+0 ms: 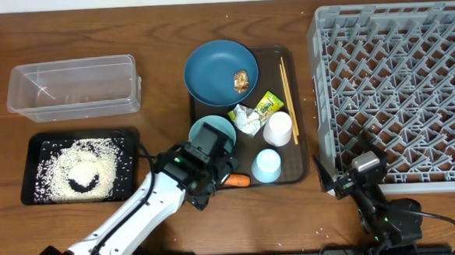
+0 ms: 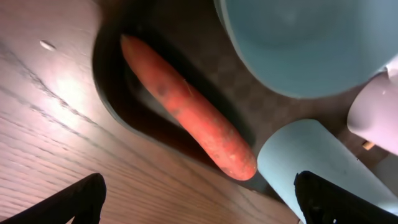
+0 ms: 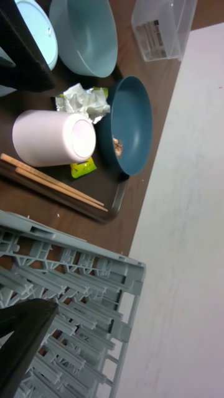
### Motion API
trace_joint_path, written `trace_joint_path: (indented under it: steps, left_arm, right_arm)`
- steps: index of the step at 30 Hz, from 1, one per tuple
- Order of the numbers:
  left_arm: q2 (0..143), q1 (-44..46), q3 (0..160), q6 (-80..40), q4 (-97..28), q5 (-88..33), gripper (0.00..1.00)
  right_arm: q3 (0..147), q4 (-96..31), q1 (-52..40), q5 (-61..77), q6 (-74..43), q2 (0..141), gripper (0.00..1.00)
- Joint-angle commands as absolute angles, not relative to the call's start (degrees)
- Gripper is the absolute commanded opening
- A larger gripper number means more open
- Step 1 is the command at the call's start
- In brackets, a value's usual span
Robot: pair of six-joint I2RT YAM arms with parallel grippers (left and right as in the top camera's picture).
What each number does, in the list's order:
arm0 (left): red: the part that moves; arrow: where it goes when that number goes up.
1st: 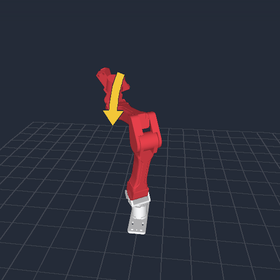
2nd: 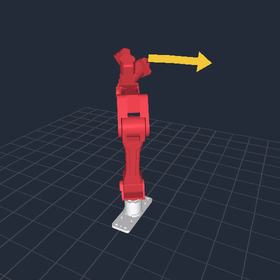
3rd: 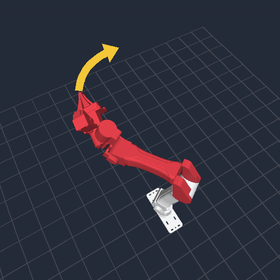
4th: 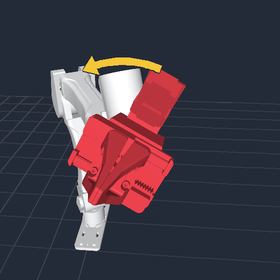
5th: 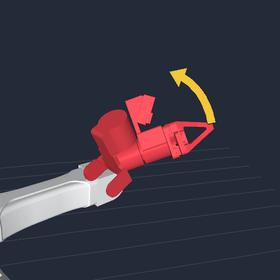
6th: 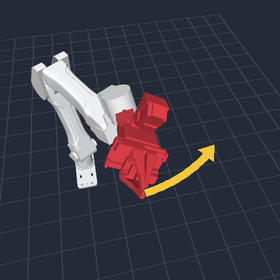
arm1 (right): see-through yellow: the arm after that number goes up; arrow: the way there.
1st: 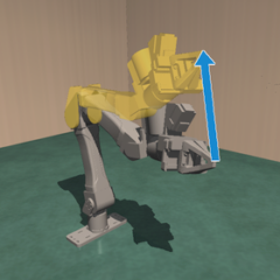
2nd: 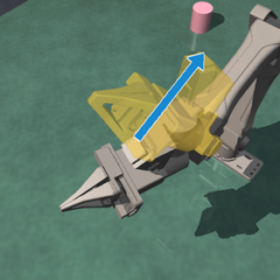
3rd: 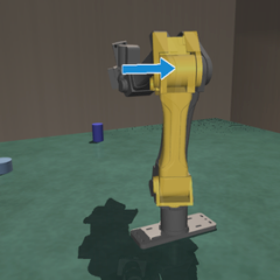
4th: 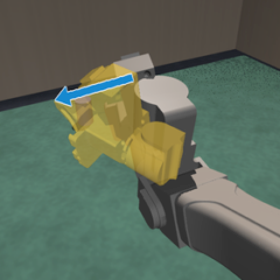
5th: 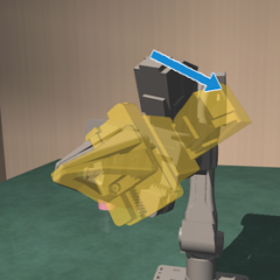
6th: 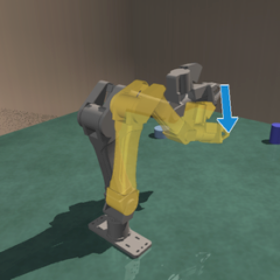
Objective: Sort waste into correct bins and load items into the dishwasher rack
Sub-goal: 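Release the bowl and grasp the orange carrot with the left gripper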
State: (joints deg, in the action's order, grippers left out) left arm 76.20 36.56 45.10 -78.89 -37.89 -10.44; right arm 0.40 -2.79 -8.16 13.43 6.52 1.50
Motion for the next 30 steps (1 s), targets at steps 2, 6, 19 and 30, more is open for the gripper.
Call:
trace_joint_path:
  steps: [2, 6, 19, 30]
  left_arm:
    - [78.2, 39.9, 44.8, -87.4, -37.5, -3.7, 0.98]
    - [80.9, 41.7, 44.8, -88.2, -33.7, -3.6, 0.98]
    - [89.1, 42.0, 44.8, -87.2, -26.5, -2.9, 0.98]
    - [85.2, 42.0, 44.9, -86.7, -28.9, -6.4, 0.98]
  right_arm:
    - [0.3, -3.0, -7.9, 13.5, 6.9, 1.5, 0.99]
    - [0.3, -3.0, -7.9, 13.5, 6.9, 1.5, 0.99]
    - [0.3, -3.0, -7.9, 13.5, 6.9, 1.5, 0.99]
    - [0.3, -3.0, -7.9, 13.5, 6.9, 1.5, 0.99]
